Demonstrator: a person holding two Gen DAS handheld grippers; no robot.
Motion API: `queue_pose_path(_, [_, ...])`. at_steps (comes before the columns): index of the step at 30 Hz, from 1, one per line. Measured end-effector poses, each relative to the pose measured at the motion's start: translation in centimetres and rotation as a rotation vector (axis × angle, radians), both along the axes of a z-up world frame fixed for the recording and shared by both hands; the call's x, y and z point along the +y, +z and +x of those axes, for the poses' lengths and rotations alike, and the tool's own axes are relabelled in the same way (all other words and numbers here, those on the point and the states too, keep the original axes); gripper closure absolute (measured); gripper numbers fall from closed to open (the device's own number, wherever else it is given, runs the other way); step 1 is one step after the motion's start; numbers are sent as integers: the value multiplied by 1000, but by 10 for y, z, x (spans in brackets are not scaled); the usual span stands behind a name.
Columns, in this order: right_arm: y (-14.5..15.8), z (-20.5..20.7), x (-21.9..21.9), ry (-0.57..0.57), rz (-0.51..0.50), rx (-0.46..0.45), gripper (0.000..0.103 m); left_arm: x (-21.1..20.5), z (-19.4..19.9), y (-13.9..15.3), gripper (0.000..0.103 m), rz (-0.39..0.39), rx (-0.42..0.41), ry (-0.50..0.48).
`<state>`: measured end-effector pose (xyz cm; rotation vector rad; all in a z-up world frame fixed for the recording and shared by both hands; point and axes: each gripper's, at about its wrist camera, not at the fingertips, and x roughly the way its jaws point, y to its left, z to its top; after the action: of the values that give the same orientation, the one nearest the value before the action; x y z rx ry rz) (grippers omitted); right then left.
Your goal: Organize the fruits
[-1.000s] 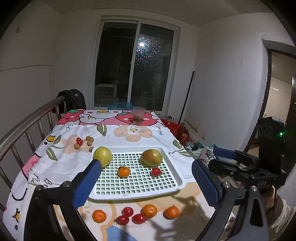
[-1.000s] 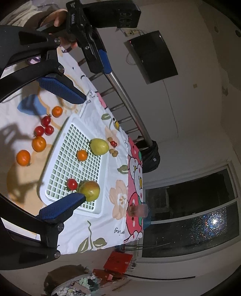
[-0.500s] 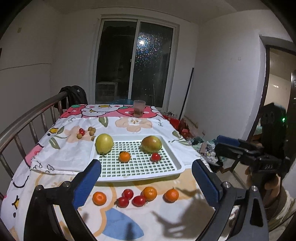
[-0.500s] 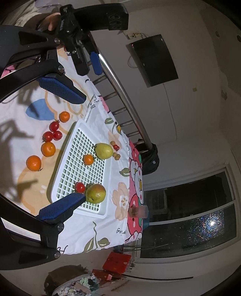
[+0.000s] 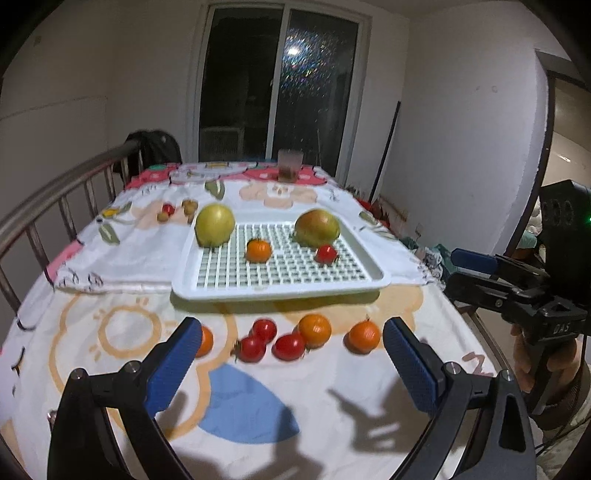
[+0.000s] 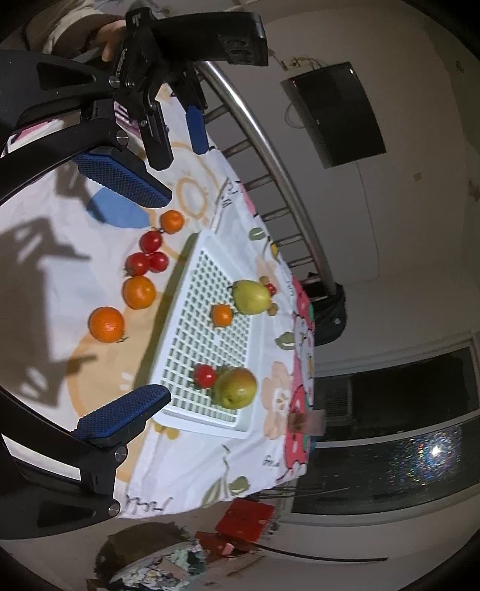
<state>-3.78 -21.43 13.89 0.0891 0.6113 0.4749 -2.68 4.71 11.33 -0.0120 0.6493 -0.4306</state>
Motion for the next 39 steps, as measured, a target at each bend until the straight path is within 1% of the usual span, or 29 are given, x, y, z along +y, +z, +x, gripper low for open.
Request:
queue_pose_path(4, [-14,4,0,-9,5,38,6,5,6,-16,4,-7,55,22])
queue_pose_path(8, [-26,7,3,-12,-13,68,6,10,10,-28,4,-8,95,44])
queue_pose_path(14, [-39,11,6,-11,-24,103,6,15,13,-41,4,-6,129,65])
queue_pose_path(20, [-51,16,7,-7,-25,142,6,14,16,-49,4,-1,146,64])
queue_pose_path(31, [-65,25,12,3,-51,194,6,8,27,-64,16,4,193,49])
queue_pose_path(34, [-68,27,13,4,-55,208,8,6,31,-66,20,1,204,45])
queue_pose_path(36, [-71,28,13,8,-56,219,9,5,34,-68,25,-6,214,43])
queue_pose_path(39, [-75,31,13,12,-57,235,12,3,37,-70,26,-11,220,42])
